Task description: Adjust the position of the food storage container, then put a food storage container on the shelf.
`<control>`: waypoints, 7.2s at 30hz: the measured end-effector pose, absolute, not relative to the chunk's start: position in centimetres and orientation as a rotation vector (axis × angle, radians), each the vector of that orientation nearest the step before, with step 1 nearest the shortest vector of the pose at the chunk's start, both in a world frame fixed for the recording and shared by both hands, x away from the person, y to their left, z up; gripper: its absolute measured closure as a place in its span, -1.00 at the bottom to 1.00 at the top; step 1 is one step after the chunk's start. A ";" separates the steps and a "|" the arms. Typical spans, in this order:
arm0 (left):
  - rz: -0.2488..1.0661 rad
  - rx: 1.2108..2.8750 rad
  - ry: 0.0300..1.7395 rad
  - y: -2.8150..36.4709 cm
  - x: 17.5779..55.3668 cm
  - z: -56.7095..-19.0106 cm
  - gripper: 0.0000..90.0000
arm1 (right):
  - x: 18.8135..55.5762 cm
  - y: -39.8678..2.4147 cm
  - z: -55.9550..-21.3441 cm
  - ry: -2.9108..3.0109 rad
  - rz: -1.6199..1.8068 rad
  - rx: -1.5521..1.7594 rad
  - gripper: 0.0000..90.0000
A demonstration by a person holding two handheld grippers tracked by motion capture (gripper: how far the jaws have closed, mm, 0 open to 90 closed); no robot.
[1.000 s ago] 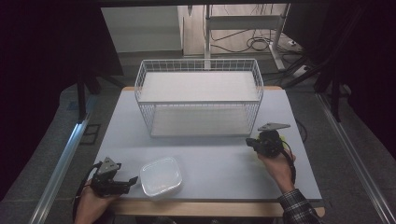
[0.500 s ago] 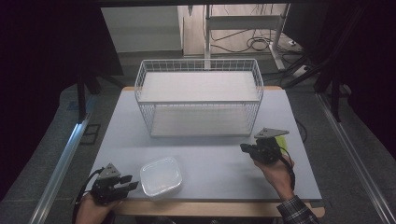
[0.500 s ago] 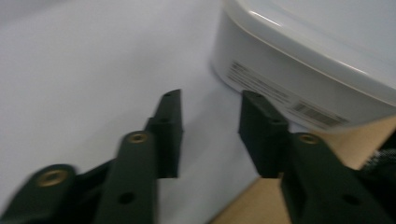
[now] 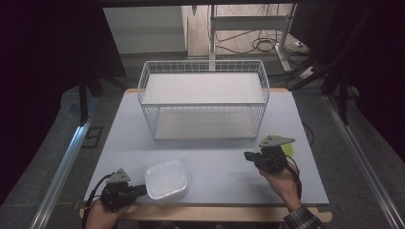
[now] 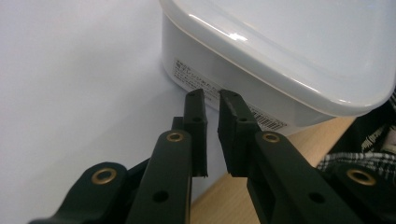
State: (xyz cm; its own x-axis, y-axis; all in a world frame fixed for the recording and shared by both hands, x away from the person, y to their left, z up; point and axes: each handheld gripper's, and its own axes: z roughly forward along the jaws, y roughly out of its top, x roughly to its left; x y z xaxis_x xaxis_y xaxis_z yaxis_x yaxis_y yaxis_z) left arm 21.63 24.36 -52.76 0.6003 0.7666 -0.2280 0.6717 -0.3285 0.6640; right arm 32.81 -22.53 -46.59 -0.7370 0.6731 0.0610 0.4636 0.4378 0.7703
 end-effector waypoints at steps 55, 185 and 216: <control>0.178 2.170 0.962 14.9 29.2 -51.7 0.92 | 30.9 -17.4 -50.0 2.584 1.147 0.981 0.94; 0.174 1.781 1.021 13.7 29.1 -42.8 0.75 | 31.3 -18.5 -43.0 2.305 1.614 1.255 0.80; 0.264 1.699 0.963 15.8 34.3 -32.4 0.76 | 37.4 -16.6 -31.9 2.227 1.688 1.090 0.78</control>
